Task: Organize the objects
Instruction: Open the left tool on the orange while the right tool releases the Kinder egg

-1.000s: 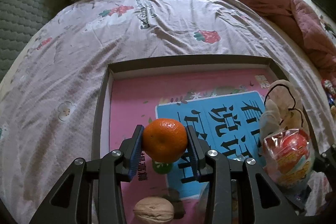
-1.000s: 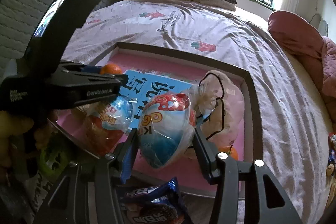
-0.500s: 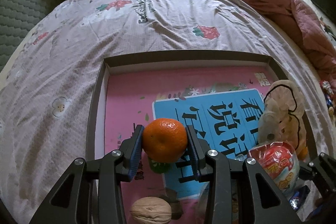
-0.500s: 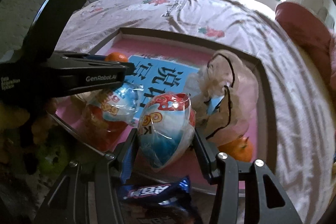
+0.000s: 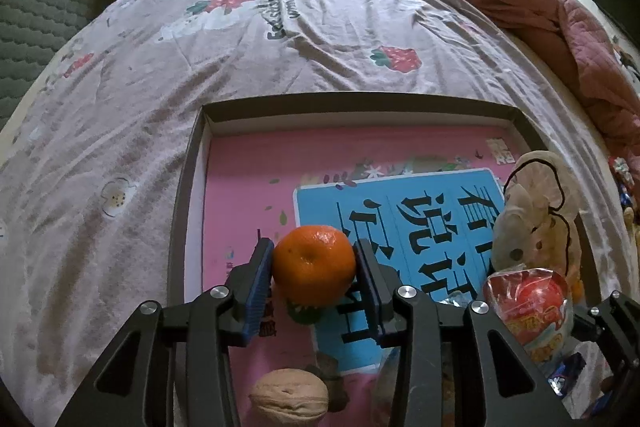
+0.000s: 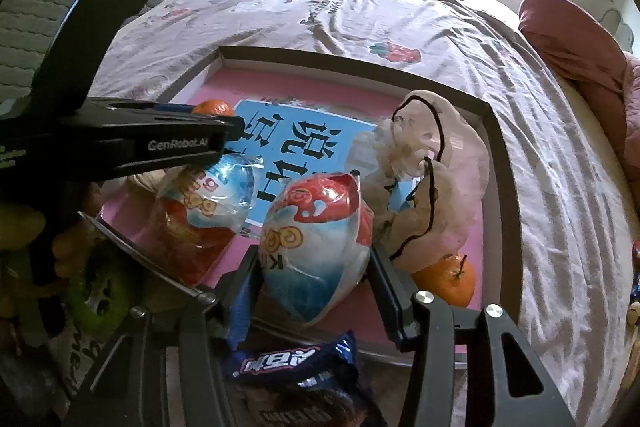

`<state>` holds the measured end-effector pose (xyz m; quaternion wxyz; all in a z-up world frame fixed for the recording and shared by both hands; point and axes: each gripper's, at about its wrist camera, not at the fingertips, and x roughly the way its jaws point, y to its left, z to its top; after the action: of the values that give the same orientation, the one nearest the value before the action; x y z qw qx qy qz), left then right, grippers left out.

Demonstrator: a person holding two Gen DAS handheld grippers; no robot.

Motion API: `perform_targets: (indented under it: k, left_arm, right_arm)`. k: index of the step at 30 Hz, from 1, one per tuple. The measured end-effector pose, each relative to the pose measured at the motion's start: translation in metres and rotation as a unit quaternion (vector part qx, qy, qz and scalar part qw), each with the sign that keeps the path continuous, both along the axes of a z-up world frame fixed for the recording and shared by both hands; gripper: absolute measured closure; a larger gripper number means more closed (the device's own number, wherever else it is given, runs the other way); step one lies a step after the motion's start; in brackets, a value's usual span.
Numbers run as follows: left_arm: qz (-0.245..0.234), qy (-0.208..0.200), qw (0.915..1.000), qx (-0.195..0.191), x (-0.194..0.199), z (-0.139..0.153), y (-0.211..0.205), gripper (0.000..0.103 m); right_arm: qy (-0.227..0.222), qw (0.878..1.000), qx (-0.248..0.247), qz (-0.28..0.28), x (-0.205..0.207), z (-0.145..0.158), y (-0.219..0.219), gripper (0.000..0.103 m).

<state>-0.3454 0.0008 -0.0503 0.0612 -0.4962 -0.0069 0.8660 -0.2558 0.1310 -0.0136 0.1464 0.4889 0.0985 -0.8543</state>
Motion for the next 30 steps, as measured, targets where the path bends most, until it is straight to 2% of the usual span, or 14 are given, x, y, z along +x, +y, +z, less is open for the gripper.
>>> perform_targets:
  k: [6,11,23,30]
  left_arm:
    - [0.003,-0.001,1.0,-0.004,0.002,0.004,0.001,0.056]
    - [0.009,0.0,1.0,0.0,0.005,0.009,-0.001,0.048]
    - [0.023,0.015,0.9996,0.011,0.027,0.029,-0.009,0.041]
    - [0.021,0.037,0.9991,0.006,0.045,0.049,-0.008,0.04]
  right_arm:
    - [0.004,1.0,0.002,0.0,0.004,0.006,0.001,0.048]
    - [0.009,1.0,0.005,-0.002,0.008,0.011,0.003,0.046]
    - [0.037,0.999,-0.008,-0.009,0.02,0.033,0.009,0.043]
    - [0.052,0.998,-0.018,-0.011,0.028,0.047,0.01,0.043]
